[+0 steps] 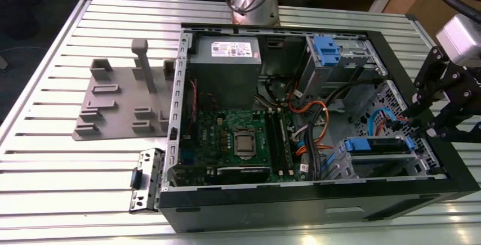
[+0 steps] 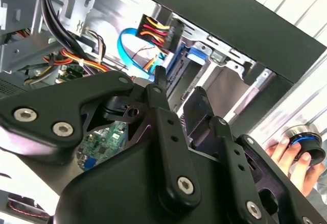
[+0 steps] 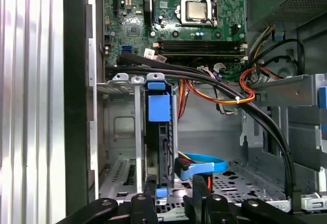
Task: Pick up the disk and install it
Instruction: 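Insert the first disk wire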
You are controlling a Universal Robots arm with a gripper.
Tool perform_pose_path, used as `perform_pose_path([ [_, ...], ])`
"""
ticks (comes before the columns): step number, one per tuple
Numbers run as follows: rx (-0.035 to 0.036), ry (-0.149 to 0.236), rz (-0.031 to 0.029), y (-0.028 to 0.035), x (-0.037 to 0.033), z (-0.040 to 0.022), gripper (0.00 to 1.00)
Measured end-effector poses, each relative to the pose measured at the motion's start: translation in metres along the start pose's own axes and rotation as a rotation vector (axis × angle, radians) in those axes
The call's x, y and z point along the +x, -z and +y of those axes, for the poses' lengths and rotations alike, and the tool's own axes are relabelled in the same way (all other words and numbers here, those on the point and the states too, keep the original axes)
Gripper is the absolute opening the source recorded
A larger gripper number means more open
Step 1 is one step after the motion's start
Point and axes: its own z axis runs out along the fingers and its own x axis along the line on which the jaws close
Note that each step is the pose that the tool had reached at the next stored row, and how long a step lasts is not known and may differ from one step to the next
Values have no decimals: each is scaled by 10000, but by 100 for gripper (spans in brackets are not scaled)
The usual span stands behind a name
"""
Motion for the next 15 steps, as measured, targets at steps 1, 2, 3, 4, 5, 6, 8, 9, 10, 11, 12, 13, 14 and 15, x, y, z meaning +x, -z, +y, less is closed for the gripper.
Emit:
perform_pose_path([
  [1,0,4,1,-4,-12,-2,41],
  [2,0,11,3,-11,-21,-3,41],
  [3,-1,20,10,-19,-30,-5,41],
  [4,-2,30,21,-28,-37,-7,41],
  [5,-3,39,34,-37,-45,-8,41],
  [6,-4,49,39,-47,-54,-10,41],
  [8,-6,69,41,-60,-76,-12,41],
  [9,-7,79,41,-64,-87,-16,41],
  [10,-7,85,41,-68,-97,-19,41],
  [11,-8,90,41,-72,-109,-23,41],
  [12,-8,94,42,-75,-120,-28,41],
  [13,-8,98,42,-78,-131,-33,41],
  [14,-9,102,43,-83,-141,-40,41],
  [15,-9,103,45,-87,-147,-52,41],
])
